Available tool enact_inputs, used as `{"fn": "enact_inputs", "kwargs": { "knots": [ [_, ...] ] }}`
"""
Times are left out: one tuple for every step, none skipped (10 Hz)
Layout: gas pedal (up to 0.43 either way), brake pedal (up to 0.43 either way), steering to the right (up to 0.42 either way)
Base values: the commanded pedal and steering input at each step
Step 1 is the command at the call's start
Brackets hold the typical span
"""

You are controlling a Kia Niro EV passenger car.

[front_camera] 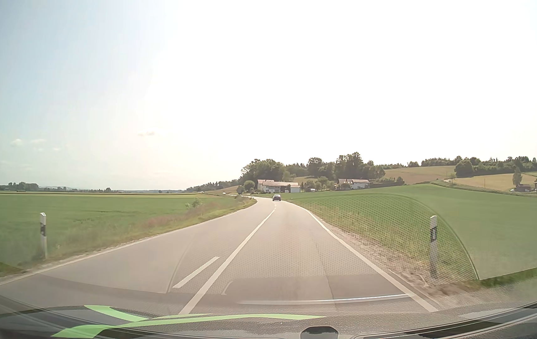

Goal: Follow the waypoints while adhering to traffic rules and regulations

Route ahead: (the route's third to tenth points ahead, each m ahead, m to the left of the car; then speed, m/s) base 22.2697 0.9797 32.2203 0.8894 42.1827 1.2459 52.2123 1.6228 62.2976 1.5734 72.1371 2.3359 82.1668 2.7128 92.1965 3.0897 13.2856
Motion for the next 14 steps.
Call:
{"fn": "enact_inputs", "kwargs": {
  "knots": [
    [0.331, 0.000, -0.006],
    [0.331, 0.000, -0.006],
    [0.339, 0.000, -0.005],
    [0.339, 0.000, -0.005],
    [0.339, 0.000, -0.005],
    [0.350, 0.000, -0.005],
    [0.358, 0.000, -0.005],
    [0.358, 0.000, -0.002],
    [0.358, 0.000, 0.001],
    [0.358, 0.000, 0.002],
    [0.358, 0.000, 0.001],
    [0.358, 0.000, 0.001],
    [0.339, 0.000, 0.000],
    [0.319, 0.000, 0.000]
  ]
}}
